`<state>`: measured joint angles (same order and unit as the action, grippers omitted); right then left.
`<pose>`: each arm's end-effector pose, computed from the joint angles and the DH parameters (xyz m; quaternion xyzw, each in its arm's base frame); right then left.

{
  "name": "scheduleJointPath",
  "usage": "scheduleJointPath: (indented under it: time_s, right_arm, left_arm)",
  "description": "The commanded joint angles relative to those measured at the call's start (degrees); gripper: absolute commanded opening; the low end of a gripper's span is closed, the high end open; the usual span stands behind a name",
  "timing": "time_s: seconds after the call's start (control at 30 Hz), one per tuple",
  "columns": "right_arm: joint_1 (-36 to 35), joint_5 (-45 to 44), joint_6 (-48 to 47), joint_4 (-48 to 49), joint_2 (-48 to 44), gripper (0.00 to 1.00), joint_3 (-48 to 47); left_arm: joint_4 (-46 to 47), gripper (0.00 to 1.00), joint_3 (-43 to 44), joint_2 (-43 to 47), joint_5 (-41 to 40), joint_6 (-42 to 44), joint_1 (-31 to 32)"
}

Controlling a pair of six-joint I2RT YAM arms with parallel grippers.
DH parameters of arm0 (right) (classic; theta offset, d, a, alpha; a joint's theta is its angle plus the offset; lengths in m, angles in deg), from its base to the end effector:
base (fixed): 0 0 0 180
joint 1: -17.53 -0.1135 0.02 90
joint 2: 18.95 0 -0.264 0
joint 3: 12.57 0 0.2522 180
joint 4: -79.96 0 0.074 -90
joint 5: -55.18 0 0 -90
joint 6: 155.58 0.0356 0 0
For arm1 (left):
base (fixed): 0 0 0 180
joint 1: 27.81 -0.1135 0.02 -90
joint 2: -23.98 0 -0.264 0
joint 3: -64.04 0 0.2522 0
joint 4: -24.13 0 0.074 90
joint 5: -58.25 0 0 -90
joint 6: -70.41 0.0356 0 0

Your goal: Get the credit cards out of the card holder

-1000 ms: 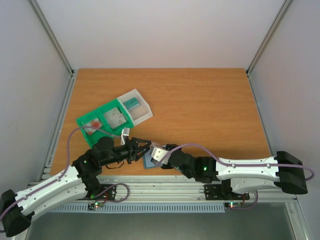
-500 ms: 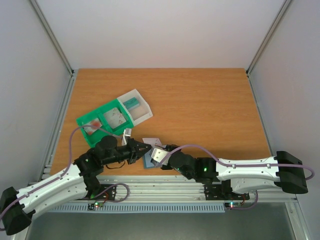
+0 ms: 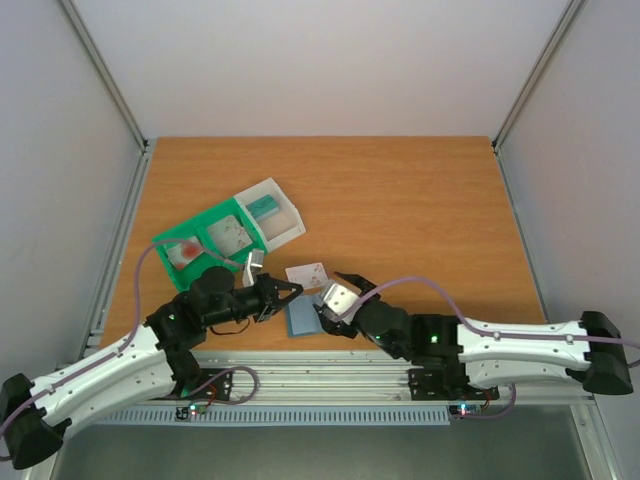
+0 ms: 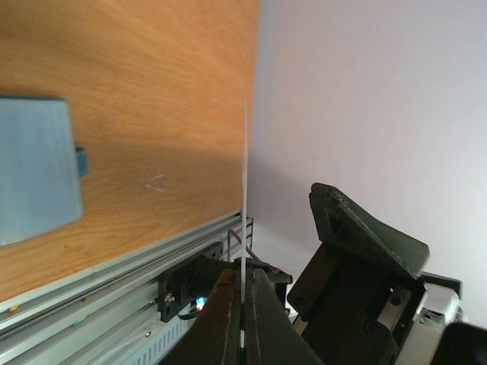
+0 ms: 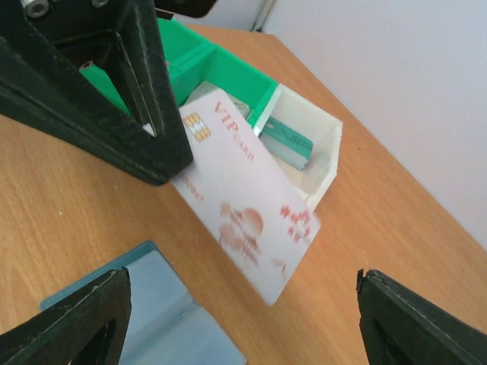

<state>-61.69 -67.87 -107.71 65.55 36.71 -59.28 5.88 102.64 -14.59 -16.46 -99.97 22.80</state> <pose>0.0594 0.2081 0.2511 -0.6219 0.5286 -0.0578 0.5749 0.0998 -0.1363 0.2444 -0.1309 0.7960 -0.5734 0.1429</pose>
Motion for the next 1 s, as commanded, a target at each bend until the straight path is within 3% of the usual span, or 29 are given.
scheduleJointPath:
  time_s: [0.0,0.13,0.43,0.97]
  right_arm:
    - [-0.4,0.6,13.0,-10.2,-7.0,0.86,-1.3]
    - [-0.4,0.7,22.3,-20.1,-12.8,0.98,-2.9]
    - [-0.4,5.2,35.9,-32.5,-20.3,0.98,-4.5]
    - [-0.4,11.7,50.5,-32.0,-18.5,0.98,-5.6]
  left_arm:
    - [1.1,0.00,3.7,-0.3,-1.2,10.1,0.1]
    - [-2.4,0.00,6.0,-0.3,-2.5,16.0,0.0]
    - [-18.2,0.00,13.8,-2.4,-7.8,27.3,-2.9]
    - [-33.9,0.00,21.5,-7.0,-12.0,35.6,-23.5]
